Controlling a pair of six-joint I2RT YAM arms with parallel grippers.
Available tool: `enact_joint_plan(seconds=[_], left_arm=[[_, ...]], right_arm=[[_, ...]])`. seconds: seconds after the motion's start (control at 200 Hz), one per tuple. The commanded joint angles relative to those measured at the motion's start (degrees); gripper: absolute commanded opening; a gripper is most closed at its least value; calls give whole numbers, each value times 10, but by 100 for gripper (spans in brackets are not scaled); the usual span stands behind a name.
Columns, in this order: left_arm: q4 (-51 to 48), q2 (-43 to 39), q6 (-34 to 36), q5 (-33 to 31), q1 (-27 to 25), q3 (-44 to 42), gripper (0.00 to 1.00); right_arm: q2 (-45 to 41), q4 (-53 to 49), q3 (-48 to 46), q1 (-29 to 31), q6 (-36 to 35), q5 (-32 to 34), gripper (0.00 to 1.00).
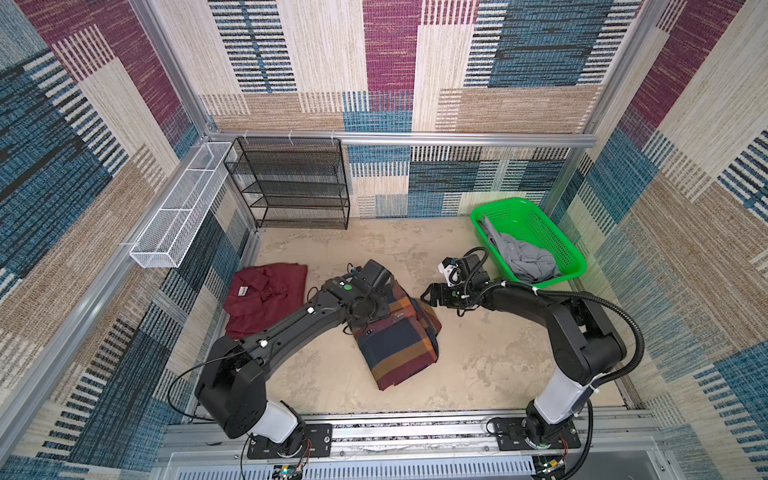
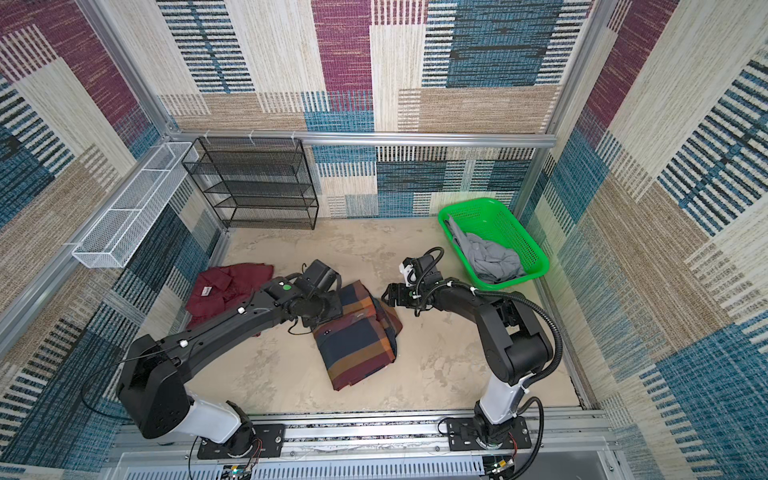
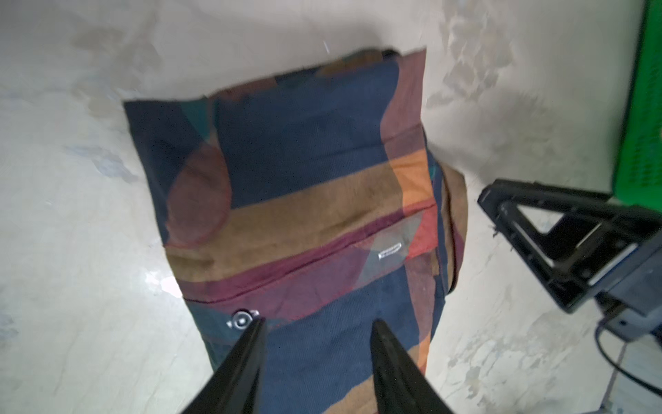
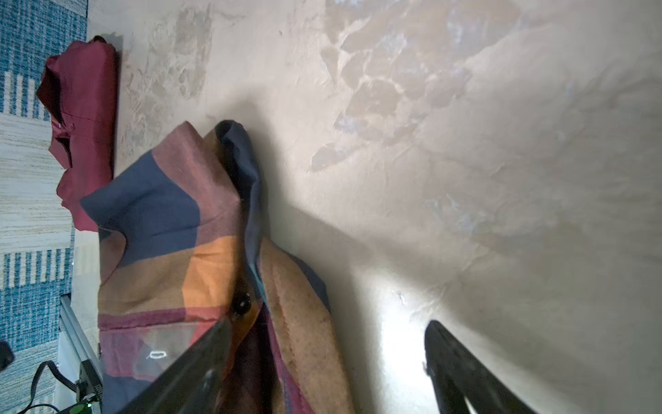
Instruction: Fold and stack the long sleeve shirts
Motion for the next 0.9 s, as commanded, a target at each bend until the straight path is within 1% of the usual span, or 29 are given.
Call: enact_joint_plan(seconds=[0.0,0.045,0.15,0.26,0.406,0.561,0.726,0.896], left_arm=[[7,28,-21,15,-14,8,51],[13,40,-25,22,-16,3,51],[30,63,-28,29,-21,-15,51],[53,85,-32,32,-24,-36,51],[87,125,-34,54,-25,-53,50],[103,141,-28,59,-24,-61,50],[109,147,-21,66,-25,-65,50],[122,148,-24,74,-27,-76,49]], right_arm=[[13,31,-7,-3,-17,-56,86],[12,54,-22,-2,-15,-77,86],[6,69,-49,-2,-18,-96,86],[-8,109,-85,-2,-7,-149,85],[-14,147,-111,-1,-3,-207,82],[-12,165,-125,9,-1,-228,78],[-4,183,-126,34,5,-245,75],[10,186,-117,42,9,-256,67]])
